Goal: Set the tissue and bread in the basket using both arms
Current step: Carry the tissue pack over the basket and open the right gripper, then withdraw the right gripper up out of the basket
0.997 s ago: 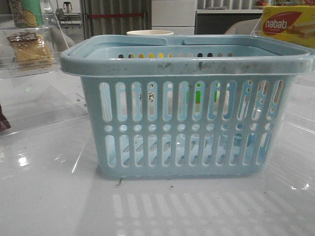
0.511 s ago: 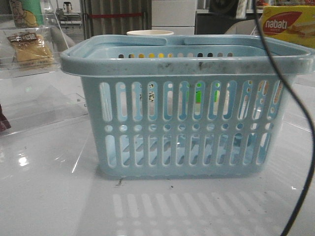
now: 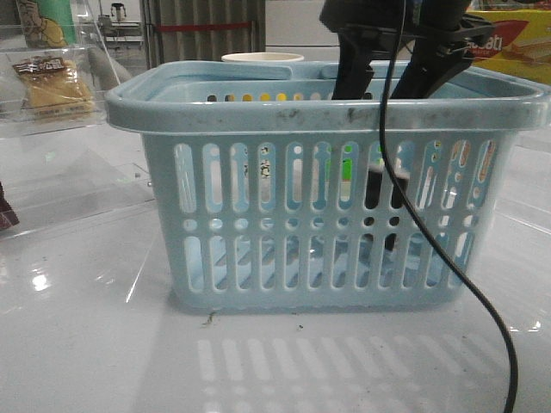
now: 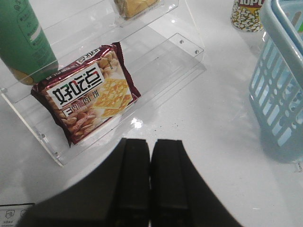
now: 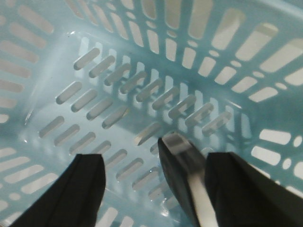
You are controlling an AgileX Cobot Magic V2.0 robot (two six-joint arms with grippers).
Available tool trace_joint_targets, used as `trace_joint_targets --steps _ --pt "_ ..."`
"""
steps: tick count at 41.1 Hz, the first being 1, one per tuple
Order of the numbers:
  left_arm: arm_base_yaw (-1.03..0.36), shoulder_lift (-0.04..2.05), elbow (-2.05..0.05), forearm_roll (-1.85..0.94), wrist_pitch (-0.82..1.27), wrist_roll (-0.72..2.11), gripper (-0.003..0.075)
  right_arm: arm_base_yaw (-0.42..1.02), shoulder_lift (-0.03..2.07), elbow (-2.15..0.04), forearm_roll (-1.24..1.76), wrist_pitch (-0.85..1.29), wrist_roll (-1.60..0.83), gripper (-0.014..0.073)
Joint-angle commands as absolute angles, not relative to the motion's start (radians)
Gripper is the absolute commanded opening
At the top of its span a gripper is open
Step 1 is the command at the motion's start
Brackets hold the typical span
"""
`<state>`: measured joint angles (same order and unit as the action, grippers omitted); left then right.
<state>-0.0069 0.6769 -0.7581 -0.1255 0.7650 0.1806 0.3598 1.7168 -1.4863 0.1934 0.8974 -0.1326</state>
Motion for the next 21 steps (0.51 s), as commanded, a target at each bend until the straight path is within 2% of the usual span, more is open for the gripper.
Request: trace_joint_targets --steps 1,9,21 --pt "-0.007 0.679 -0.788 -0.136 0.69 0.178 0.0109 0.361 1.615 -1.52 0.206 0.863 -0.166 0.057" --pt "-0.007 0.679 -0.788 -0.136 0.69 0.178 0.0109 0.363 1.382 -1.394 0.206 0.831 -0.233 0.057" --pt "-0.007 0.679 -0.788 -0.136 0.69 0.178 0.0109 0.363 0.944 -1.09 0.205 0.77 -0.288 0.057"
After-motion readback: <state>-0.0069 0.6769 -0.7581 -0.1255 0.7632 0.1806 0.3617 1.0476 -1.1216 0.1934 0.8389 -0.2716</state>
